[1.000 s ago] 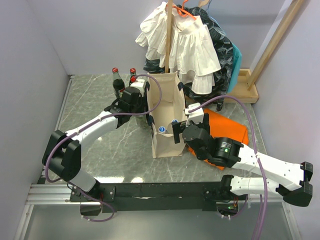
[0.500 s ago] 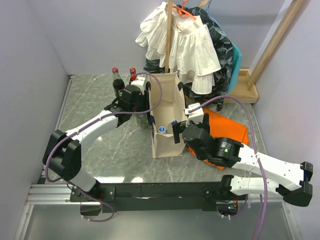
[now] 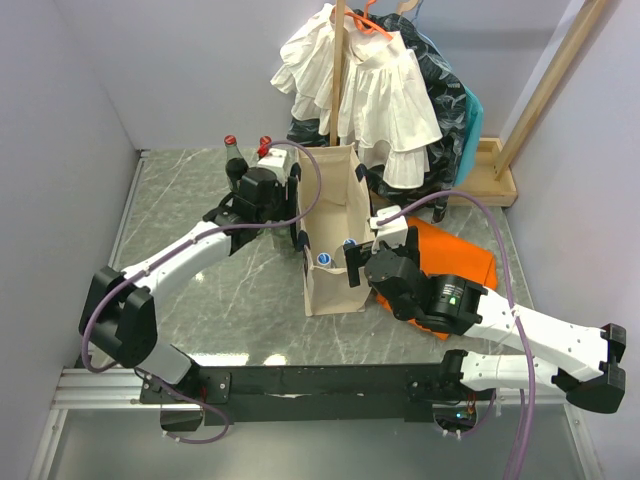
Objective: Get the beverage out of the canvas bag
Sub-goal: Place the drink at the center of the board, then adjust the drink in the canvas bag.
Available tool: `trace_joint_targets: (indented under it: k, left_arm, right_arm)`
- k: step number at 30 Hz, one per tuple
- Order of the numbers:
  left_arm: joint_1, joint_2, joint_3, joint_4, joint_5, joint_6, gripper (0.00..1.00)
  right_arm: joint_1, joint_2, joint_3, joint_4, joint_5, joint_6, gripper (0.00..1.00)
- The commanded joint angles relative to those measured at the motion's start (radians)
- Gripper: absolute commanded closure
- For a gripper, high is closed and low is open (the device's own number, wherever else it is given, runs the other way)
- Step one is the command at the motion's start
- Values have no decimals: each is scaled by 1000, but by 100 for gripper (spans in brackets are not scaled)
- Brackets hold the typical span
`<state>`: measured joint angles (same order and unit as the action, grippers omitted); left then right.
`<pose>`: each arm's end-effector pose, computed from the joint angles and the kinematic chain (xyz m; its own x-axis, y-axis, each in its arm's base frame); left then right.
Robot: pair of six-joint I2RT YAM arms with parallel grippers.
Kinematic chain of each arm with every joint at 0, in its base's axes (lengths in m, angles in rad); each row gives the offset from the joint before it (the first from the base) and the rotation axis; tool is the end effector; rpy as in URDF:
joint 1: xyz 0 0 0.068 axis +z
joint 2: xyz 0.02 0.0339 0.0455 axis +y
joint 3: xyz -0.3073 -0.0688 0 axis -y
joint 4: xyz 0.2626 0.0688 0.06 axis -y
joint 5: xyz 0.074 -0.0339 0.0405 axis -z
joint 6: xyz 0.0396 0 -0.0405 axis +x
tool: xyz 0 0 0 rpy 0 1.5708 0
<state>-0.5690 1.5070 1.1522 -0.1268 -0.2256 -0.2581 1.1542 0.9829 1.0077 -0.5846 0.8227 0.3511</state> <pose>0.3142 -0.1904 0.3331 -0.4687 0.0045 -0.8833 0.2467 0.9609 -0.1260 0.1059 0.1676 0.3821 -0.3293 -0.1660 -0.9295 -0.2742 0.9588 -0.0740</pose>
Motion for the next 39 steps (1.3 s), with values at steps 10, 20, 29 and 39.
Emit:
trace_joint_targets:
  k: [10, 20, 29, 39]
  left_arm:
    - [-8, -149, 83, -40, 60, -23, 20]
    - [-8, -257, 81, -79, 144, -46, 14]
    - [-8, -361, 81, -108, 206, -69, 9]
    - [-8, -430, 81, -151, 252, -121, 1]
  right_arm:
    - [4, -7, 35, 20, 12, -18, 0]
    - [6, -10, 61, 25, -13, -40, 0]
    - [6, -18, 84, 39, -45, -27, 0]
    - [6, -13, 135, -10, -68, -23, 0]
